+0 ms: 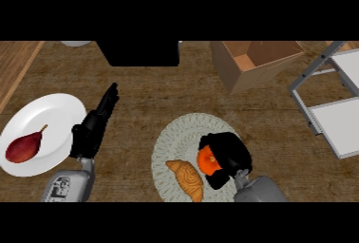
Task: Pick the squash from the placemat and place it in the tiered shelf
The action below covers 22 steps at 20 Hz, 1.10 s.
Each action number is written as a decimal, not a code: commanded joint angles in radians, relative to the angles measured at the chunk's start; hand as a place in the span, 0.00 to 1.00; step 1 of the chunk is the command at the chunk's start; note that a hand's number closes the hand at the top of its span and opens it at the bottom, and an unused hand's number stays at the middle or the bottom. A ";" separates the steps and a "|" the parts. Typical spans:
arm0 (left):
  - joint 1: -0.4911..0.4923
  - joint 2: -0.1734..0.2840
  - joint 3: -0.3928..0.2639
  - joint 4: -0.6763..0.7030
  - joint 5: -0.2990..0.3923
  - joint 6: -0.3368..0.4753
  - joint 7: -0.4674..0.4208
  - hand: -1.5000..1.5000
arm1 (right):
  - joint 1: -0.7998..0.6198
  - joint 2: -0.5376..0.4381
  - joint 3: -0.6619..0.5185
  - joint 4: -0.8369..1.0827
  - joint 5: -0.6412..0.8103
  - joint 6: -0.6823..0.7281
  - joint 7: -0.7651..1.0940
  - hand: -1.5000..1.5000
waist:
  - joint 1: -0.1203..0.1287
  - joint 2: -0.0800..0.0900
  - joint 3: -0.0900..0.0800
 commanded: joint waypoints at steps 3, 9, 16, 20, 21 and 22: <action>0.055 -0.016 -0.025 -0.065 -0.017 0.005 0.017 0.50 | 0.167 -0.082 0.016 -0.160 0.022 -0.016 -0.050 1.00 | -0.006 0.000 0.000; 0.067 -0.010 0.003 -0.020 -0.009 0.015 -0.020 0.50 | 0.526 -0.411 -0.161 -0.424 -0.099 -0.093 -0.255 1.00 | -0.055 -0.008 0.000; 0.032 0.012 0.022 0.001 -0.004 -0.001 -0.007 0.50 | 0.769 -0.403 -0.320 -0.644 -0.350 -0.167 -0.430 1.00 | -0.041 -0.003 0.000; 0.032 0.001 0.024 -0.005 -0.012 0.021 -0.019 0.50 | 0.857 -0.332 -0.384 -0.782 -0.540 -0.170 -0.472 1.00 | -0.048 -0.005 0.000; 0.090 -0.001 0.004 -0.038 -0.002 -0.003 -0.031 0.50 | 0.862 -0.372 -0.448 -0.843 -0.605 -0.129 -0.484 1.00 | -0.034 -0.006 -0.001; 0.031 0.039 0.055 0.011 0.031 -0.033 -0.033 0.50 | 0.898 -0.379 -0.501 -0.852 -0.637 -0.145 -0.529 1.00 | -0.043 -0.003 0.000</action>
